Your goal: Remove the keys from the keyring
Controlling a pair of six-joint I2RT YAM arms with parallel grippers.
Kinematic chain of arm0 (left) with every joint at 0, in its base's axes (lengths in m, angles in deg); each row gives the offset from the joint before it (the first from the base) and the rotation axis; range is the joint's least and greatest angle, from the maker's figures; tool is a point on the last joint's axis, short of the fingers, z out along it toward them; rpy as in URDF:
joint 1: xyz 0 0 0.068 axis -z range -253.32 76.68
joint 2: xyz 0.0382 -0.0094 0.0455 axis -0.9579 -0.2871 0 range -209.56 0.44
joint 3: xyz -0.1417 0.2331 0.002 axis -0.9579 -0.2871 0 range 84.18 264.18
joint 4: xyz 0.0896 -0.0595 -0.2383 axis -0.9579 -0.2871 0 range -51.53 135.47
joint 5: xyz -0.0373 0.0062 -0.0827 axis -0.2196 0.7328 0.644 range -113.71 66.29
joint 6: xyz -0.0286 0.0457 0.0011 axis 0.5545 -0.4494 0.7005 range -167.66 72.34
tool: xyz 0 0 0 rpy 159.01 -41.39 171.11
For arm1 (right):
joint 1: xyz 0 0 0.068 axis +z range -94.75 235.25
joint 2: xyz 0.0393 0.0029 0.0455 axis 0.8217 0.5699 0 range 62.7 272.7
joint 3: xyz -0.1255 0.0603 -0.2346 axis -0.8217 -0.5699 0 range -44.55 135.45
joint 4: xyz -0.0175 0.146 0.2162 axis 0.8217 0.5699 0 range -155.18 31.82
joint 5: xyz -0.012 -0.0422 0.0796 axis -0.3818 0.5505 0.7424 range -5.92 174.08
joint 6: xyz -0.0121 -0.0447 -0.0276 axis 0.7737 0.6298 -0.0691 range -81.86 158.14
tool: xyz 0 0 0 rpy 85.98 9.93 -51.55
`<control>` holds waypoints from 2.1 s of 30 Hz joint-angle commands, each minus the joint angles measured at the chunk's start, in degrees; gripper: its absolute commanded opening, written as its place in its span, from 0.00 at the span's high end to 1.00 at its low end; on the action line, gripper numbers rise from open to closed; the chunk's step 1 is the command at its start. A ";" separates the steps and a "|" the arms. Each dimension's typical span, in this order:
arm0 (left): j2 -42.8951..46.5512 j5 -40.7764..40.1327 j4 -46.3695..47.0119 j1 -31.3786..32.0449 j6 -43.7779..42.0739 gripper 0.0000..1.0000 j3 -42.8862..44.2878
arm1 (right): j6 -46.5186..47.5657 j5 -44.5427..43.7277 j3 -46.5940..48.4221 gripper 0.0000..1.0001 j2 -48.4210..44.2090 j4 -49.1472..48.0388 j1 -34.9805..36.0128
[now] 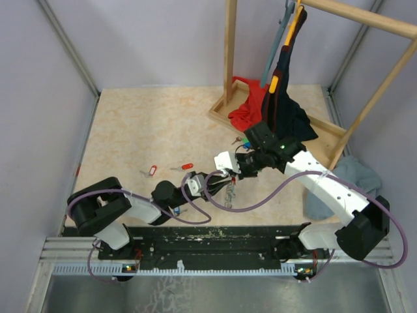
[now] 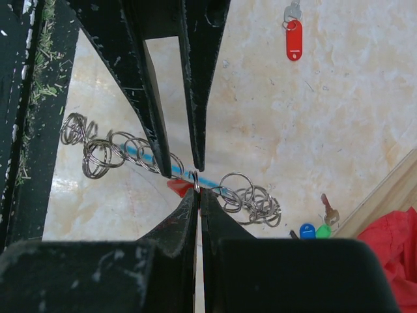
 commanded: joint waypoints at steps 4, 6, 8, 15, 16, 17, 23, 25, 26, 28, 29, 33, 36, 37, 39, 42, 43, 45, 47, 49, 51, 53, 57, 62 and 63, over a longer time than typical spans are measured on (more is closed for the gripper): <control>-0.91 -1.87 4.70 -0.22 -0.58 0.75 2.13 | 0.96 1.68 1.21 1.00 -2.36 -1.40 0.91; -1.06 -1.67 4.23 -0.25 -0.64 0.76 2.36 | 1.00 1.92 1.21 1.00 -2.35 -1.40 1.04; -1.17 -1.28 4.03 -0.25 -0.58 0.77 2.51 | 0.97 1.92 1.20 1.00 -2.35 -1.40 1.00; -1.24 -0.19 2.10 -0.27 -0.81 0.79 3.08 | 0.88 2.31 1.30 1.00 -2.51 -1.34 1.00; -1.26 -0.10 1.95 -0.24 -0.85 0.80 3.18 | 0.88 2.42 1.29 1.00 -2.52 -1.32 1.04; -1.25 0.12 1.68 -0.25 -0.97 0.81 3.27 | 0.87 2.41 1.29 1.00 -2.53 -1.31 1.01; -1.13 0.12 -0.04 -0.28 -1.29 0.83 3.58 | 0.83 2.63 1.31 1.00 -2.78 -1.36 1.00; -0.80 -0.16 -0.21 -0.32 -1.48 0.82 3.18 | 0.79 2.50 1.29 1.00 -2.95 -1.44 1.00; -0.57 -0.26 -0.23 -0.40 -1.47 0.82 2.88 | 0.79 2.45 1.22 1.00 -3.08 -1.40 1.01; -0.16 -0.20 -0.36 -0.60 -1.35 0.81 2.41 | 0.81 2.31 1.20 1.00 -3.22 -1.49 1.00; -0.01 -0.07 -0.40 -0.67 -1.29 0.81 2.29 | 0.80 2.37 1.22 1.00 -3.23 -1.49 1.00; 0.15 0.48 -0.76 -0.80 -1.15 0.80 2.18 | 0.83 2.19 1.14 1.00 -3.40 -1.49 1.00; 0.08 0.88 -1.01 -0.91 -1.13 0.81 2.25 | 0.79 2.14 1.11 1.00 -3.49 -1.49 1.02; 0.05 1.07 -1.21 -0.89 -1.05 0.81 2.36 | 0.79 2.20 1.11 1.00 -3.49 -1.49 1.00; -0.02 1.43 -1.52 -0.95 -0.98 0.82 2.60 | 0.79 2.26 1.09 1.00 -3.49 -1.49 1.01; -0.11 1.79 -1.54 -1.02 -0.90 0.84 2.73 | 0.85 2.42 1.02 1.00 -3.49 -1.40 1.02; -0.19 2.07 -1.62 -1.06 -0.90 0.85 2.86 | 0.86 2.54 1.00 1.00 -3.47 -1.40 1.00; -0.29 2.43 -1.63 -1.15 -0.83 0.85 2.98 | 0.96 2.77 1.03 1.00 -3.45 -1.34 1.00; -0.21 2.78 -1.64 -1.24 -0.69 0.86 3.06 | 1.01 2.92 0.94 1.00 -3.41 -1.24 1.03; -0.13 3.24 -1.68 -1.32 -0.43 0.86 3.22 | 1.14 3.09 0.78 1.00 -3.35 -1.23 1.00; -0.16 3.68 -1.68 -1.33 -0.15 0.86 3.36 | 1.22 3.21 0.61 1.00 -3.34 -1.23 1.00; -0.16 4.25 -1.56 -1.41 0.10 0.87 3.48 | 1.16 3.27 0.36 1.00 -3.38 -1.44 1.00; -0.19 4.88 -0.58 -1.59 0.85 1.00 3.32 | 1.08 3.91 0.10 1.00 -3.40 -1.53 1.01; 0.75 4.37 2.44 -1.94 2.61 1.00 1.76 | -0.59 4.15 -0.35 0.90 -4.01 -2.72 0.94; 1.10 4.29 2.70 -2.02 2.89 1.00 1.48 | -0.88 4.38 -0.38 0.88 -4.14 -2.80 0.80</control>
